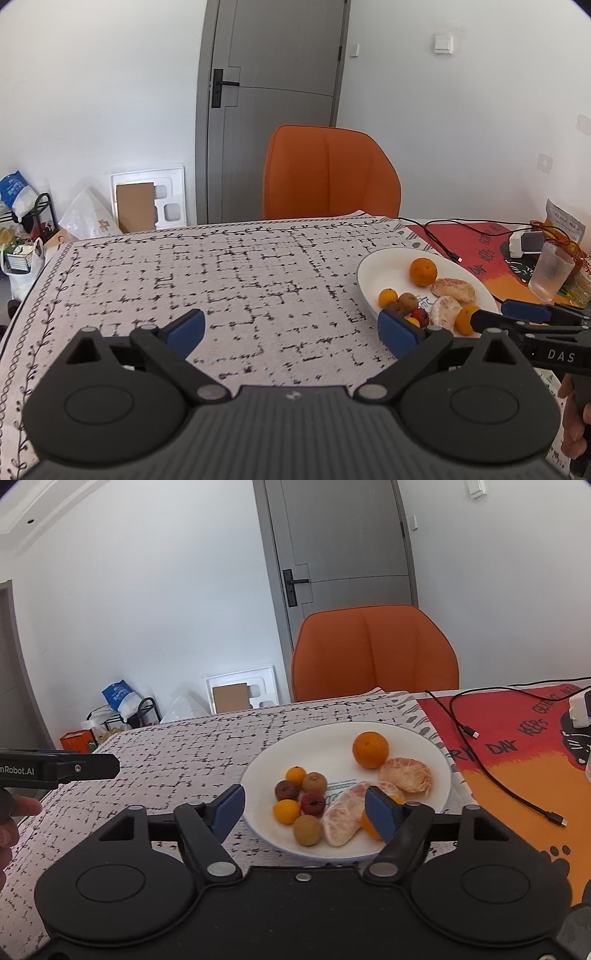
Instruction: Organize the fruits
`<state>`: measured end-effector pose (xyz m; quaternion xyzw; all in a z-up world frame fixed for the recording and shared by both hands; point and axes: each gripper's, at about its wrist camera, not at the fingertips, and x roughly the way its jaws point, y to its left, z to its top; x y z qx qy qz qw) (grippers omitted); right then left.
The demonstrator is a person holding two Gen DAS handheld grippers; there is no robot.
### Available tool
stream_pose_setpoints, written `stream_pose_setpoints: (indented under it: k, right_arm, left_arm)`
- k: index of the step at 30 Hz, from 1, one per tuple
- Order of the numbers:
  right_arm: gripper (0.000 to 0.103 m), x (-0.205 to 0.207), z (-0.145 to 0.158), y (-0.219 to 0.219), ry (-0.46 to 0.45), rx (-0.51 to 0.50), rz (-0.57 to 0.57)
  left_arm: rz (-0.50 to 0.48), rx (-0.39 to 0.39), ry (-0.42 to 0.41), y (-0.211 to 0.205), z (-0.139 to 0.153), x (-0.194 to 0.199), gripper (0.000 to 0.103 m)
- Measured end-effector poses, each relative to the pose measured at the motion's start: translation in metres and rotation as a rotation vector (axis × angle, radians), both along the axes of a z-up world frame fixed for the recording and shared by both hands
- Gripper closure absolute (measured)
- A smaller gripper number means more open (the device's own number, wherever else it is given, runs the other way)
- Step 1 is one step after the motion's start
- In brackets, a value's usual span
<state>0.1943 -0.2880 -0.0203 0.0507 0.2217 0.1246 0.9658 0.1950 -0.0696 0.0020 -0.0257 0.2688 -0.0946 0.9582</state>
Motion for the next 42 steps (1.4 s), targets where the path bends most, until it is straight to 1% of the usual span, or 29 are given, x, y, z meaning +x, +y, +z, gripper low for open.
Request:
stream_pose_setpoints:
  k: [4, 6, 10, 13, 15, 23, 29, 39, 42]
  right_arm:
    - [0.027, -0.008, 0.004, 0.006, -0.008, 0.0, 0.014]
    - [0.023, -0.012, 0.006, 0.009, -0.013, -0.001, 0.02]
    - [0.019, -0.02, 0.009, 0.014, -0.02, -0.001, 0.027]
    - [0.011, -0.025, 0.011, 0.017, -0.022, 0.0, 0.029]
    - [0.001, -0.031, 0.013, 0.019, -0.021, 0.002, 0.026]
    - [0.0, -0.051, 0.019, 0.03, -0.009, 0.009, 0.032]
    - [0.0, -0.067, 0.024, 0.032, -0.004, 0.045, 0.021]
    - [0.0, -0.091, 0.027, 0.034, -0.009, 0.042, 0.014]
    - [0.0, -0.097, 0.028, 0.035, -0.011, 0.038, 0.019]
  left_arm:
    - [0.007, 0.004, -0.002, 0.009, 0.003, -0.012, 0.004]
    - [0.005, 0.011, -0.003, 0.012, 0.004, -0.018, 0.003]
    - [0.011, 0.017, -0.011, 0.019, 0.008, -0.031, 0.003]
    - [0.027, 0.014, -0.015, 0.024, 0.009, -0.039, 0.003]
    - [0.041, 0.012, -0.013, 0.028, 0.01, -0.044, 0.003]
    - [0.096, 0.018, -0.015, 0.043, 0.012, -0.068, 0.002]
    - [0.119, 0.027, -0.031, 0.051, 0.015, -0.089, 0.0]
    - [0.162, 0.037, -0.042, 0.062, 0.016, -0.119, 0.0]
    - [0.172, 0.027, -0.039, 0.066, 0.017, -0.127, 0.0]
